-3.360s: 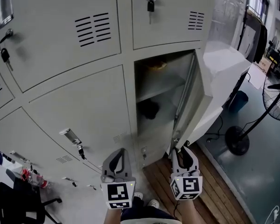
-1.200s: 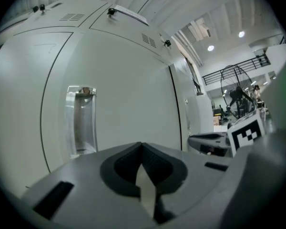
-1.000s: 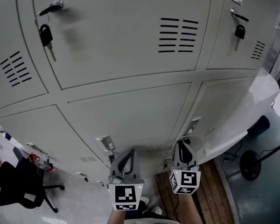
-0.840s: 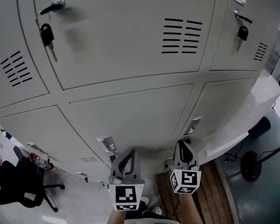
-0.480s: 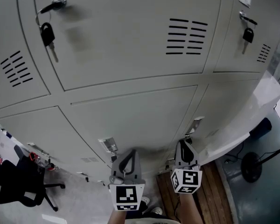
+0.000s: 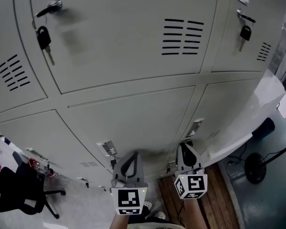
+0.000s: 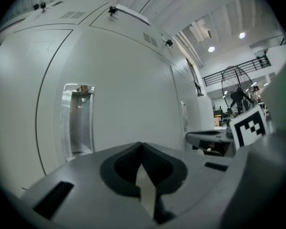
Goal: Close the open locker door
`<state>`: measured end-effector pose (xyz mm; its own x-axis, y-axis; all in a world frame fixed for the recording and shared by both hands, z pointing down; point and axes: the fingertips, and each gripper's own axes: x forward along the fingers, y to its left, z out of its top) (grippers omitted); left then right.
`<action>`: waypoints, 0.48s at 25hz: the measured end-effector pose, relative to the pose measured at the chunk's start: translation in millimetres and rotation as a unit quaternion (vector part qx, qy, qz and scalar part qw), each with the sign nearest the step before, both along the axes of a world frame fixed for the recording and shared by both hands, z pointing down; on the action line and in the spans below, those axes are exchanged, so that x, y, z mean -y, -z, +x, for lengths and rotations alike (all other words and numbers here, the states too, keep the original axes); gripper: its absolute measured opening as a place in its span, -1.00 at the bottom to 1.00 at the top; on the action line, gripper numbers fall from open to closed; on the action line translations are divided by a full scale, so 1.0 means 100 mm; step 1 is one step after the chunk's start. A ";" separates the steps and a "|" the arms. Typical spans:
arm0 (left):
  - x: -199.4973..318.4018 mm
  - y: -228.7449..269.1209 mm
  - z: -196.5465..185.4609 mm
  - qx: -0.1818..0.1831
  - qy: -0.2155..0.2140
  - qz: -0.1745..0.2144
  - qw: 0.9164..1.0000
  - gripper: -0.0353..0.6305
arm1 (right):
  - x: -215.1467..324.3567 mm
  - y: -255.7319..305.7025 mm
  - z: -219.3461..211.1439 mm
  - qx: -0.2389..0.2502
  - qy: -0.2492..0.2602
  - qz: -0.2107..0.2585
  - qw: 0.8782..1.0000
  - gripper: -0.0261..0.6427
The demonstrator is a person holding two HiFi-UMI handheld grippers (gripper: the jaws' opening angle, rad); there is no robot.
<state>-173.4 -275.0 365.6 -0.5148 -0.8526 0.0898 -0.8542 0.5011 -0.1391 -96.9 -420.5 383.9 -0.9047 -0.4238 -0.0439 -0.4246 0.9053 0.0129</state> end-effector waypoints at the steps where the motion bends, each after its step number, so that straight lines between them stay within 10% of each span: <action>1: 0.01 0.01 0.01 0.001 -0.002 0.001 1.000 -0.90 | -0.01 0.04 0.02 0.003 -0.001 0.002 1.000 -0.81; 12: 0.23 0.13 0.18 0.002 -0.032 0.015 0.999 -0.90 | 0.29 0.23 0.63 0.008 -0.088 0.005 0.996 -0.81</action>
